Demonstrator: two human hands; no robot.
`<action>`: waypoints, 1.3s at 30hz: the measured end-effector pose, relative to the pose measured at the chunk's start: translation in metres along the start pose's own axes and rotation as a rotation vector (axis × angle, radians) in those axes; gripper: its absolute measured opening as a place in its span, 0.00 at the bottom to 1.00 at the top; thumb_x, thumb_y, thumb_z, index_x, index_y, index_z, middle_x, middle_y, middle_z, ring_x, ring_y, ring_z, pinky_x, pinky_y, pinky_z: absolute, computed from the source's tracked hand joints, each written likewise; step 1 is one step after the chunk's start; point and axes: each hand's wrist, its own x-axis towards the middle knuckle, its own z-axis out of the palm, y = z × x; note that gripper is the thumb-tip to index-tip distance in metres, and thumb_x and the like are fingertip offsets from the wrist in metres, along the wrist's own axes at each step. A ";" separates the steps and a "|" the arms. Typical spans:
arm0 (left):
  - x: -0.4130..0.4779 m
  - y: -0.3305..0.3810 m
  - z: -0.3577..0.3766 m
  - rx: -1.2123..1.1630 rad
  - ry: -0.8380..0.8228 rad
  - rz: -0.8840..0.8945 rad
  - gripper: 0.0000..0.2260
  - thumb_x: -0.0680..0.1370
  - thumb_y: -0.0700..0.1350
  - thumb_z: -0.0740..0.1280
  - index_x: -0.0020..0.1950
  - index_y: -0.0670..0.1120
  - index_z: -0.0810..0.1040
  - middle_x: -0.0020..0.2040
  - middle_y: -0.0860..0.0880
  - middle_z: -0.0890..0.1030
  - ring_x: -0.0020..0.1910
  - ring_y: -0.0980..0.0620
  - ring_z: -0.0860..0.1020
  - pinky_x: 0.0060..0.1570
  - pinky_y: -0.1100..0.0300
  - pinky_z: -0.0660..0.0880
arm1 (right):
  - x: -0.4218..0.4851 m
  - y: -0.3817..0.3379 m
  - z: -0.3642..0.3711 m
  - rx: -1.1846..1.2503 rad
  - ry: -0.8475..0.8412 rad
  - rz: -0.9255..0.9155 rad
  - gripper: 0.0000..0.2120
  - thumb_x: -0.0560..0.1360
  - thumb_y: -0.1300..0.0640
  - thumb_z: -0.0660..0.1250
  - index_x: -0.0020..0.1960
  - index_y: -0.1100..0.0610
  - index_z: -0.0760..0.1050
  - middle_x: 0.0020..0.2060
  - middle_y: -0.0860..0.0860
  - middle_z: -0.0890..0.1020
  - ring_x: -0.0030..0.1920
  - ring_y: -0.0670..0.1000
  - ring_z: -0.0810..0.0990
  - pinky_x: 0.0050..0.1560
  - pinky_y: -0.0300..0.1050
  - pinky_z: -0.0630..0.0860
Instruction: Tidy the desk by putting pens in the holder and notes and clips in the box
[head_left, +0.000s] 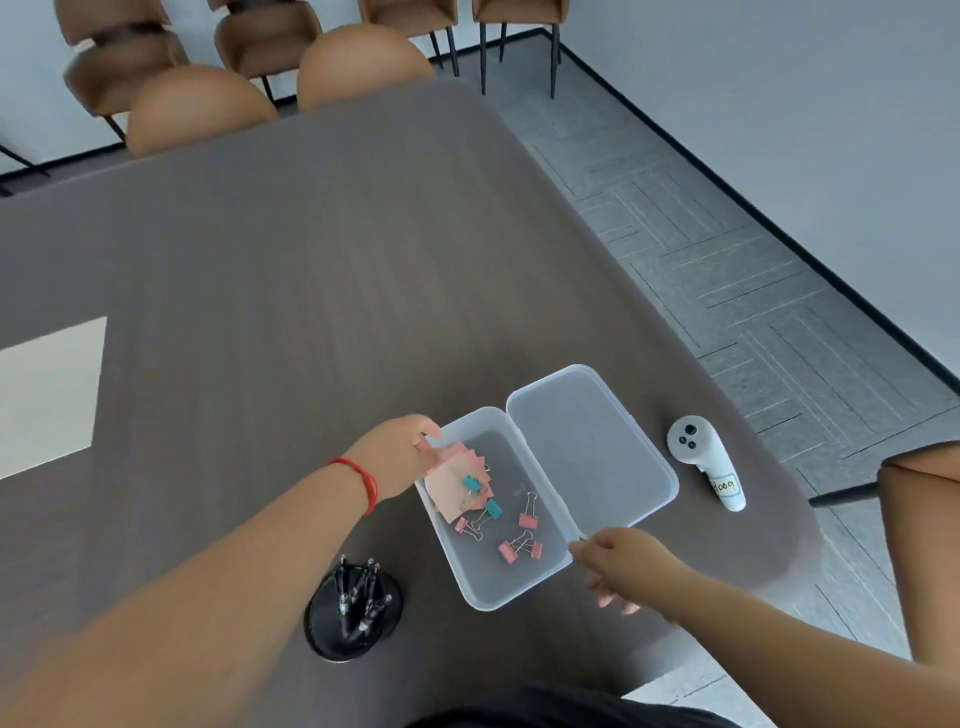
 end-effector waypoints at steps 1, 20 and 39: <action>-0.003 -0.001 0.001 -0.003 0.006 -0.011 0.17 0.76 0.51 0.65 0.62 0.44 0.75 0.55 0.43 0.80 0.53 0.46 0.77 0.58 0.53 0.72 | -0.002 0.004 0.001 0.169 -0.077 0.132 0.19 0.74 0.42 0.66 0.51 0.58 0.76 0.41 0.54 0.84 0.35 0.51 0.82 0.32 0.39 0.76; -0.044 -0.010 -0.017 0.078 0.048 -0.101 0.09 0.79 0.46 0.59 0.50 0.44 0.78 0.47 0.43 0.78 0.42 0.48 0.73 0.49 0.56 0.72 | 0.012 0.048 0.022 -0.728 0.670 -0.953 0.09 0.76 0.42 0.58 0.46 0.45 0.72 0.40 0.44 0.82 0.42 0.49 0.80 0.46 0.44 0.72; -0.058 -0.030 -0.026 0.062 0.057 -0.128 0.12 0.78 0.49 0.61 0.56 0.45 0.78 0.55 0.45 0.81 0.52 0.47 0.78 0.58 0.55 0.73 | -0.001 0.006 0.046 -1.092 0.360 -0.796 0.19 0.50 0.49 0.80 0.37 0.43 0.76 0.32 0.41 0.77 0.33 0.47 0.78 0.36 0.44 0.66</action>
